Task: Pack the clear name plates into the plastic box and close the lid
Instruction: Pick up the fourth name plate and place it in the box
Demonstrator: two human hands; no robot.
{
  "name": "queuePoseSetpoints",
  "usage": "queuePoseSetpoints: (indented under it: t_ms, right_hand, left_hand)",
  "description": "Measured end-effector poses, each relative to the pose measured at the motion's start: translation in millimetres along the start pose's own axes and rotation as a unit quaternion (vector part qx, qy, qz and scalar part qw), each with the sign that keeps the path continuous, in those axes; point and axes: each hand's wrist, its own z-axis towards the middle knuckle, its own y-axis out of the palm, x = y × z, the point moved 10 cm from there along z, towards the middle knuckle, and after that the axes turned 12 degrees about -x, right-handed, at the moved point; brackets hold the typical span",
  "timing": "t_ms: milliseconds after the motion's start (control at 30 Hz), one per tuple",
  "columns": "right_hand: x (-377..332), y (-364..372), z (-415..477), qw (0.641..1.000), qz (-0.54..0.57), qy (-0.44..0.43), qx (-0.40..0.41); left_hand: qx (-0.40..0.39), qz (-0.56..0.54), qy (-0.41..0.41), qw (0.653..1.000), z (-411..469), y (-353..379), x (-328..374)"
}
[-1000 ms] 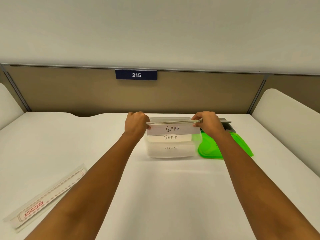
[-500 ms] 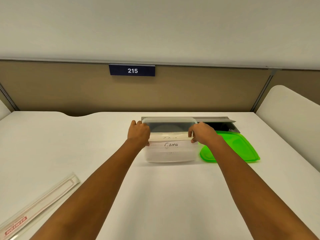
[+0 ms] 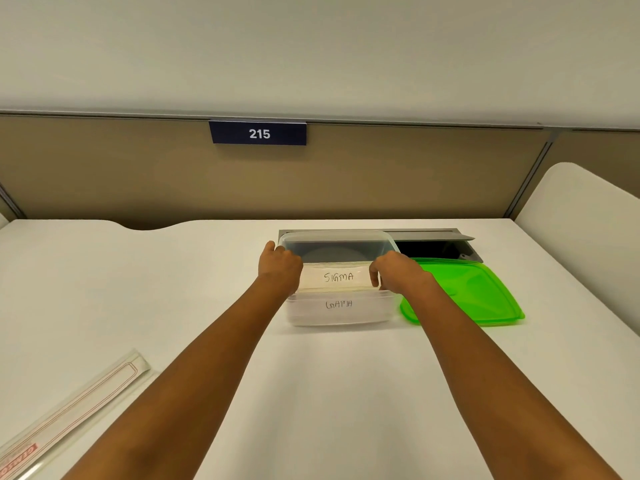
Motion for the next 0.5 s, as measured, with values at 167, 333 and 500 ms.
queuePoseSetpoints:
  t_ms: [167,333,500]
  right_hand:
    - [-0.8,-0.4,5.6,0.999,0.029,-0.021,-0.002]
    - [-2.0,1.5,9.7,0.999,0.04,-0.022,0.005]
    - [-3.1,3.1,10.6,0.999,0.044,-0.017,0.011]
  left_hand:
    - [0.004,-0.056,0.003,0.998,1.2,-4.3,0.7]
    - [0.009,-0.075,0.0,0.997,-1.4,-5.5,3.0]
    - [0.004,-0.073,-0.002,0.997,-2.8,-6.7,5.9]
